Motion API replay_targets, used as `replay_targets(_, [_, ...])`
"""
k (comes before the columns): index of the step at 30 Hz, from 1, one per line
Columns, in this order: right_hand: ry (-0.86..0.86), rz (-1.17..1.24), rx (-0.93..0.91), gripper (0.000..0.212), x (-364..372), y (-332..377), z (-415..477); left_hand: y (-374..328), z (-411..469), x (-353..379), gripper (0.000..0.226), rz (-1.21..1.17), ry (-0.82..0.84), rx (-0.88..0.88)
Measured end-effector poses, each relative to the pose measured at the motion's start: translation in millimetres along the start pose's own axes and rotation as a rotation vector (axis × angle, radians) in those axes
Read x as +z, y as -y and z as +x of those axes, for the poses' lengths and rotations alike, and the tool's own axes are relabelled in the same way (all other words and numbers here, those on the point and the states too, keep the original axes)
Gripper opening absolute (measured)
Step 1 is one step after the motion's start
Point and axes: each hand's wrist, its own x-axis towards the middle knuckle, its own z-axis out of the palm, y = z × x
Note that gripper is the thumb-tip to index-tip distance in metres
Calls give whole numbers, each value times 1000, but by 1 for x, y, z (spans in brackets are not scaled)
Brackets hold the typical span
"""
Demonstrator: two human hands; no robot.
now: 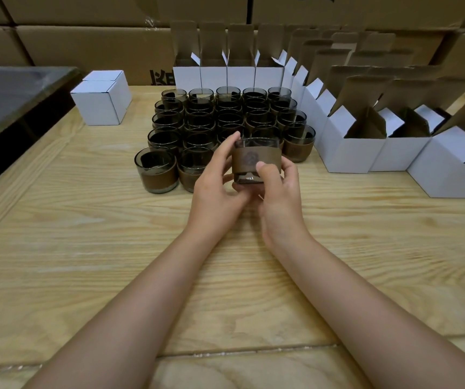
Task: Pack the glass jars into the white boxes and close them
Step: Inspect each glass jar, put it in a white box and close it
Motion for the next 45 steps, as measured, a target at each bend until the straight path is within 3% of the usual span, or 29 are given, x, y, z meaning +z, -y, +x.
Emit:
replay_targets(7, [13, -55, 66, 62, -3, 0, 0, 2, 1, -1, 76, -11, -20, -20])
replay_targets(17, [-90, -520, -193, 69, -3, -1, -1, 4, 1, 0, 71, 65, -39, 52])
replay_targets(22, [-94, -500, -177, 59, -7, -2, 1, 3, 0, 0, 75, 44, -25, 54])
replay_targets(28, [-101, -288, -99, 41, -7, -2, 3, 1, -1, 1, 93, -24, 13, -19])
replay_targets(34, [-62, -187, -66, 53, -4, -2, 6, 3, 1, 1, 83, -30, 6, -2])
replay_targets(45, [-33, -218, -135, 47, -7, -6, 5, 5, 2, 1, 79, -56, 32, -24])
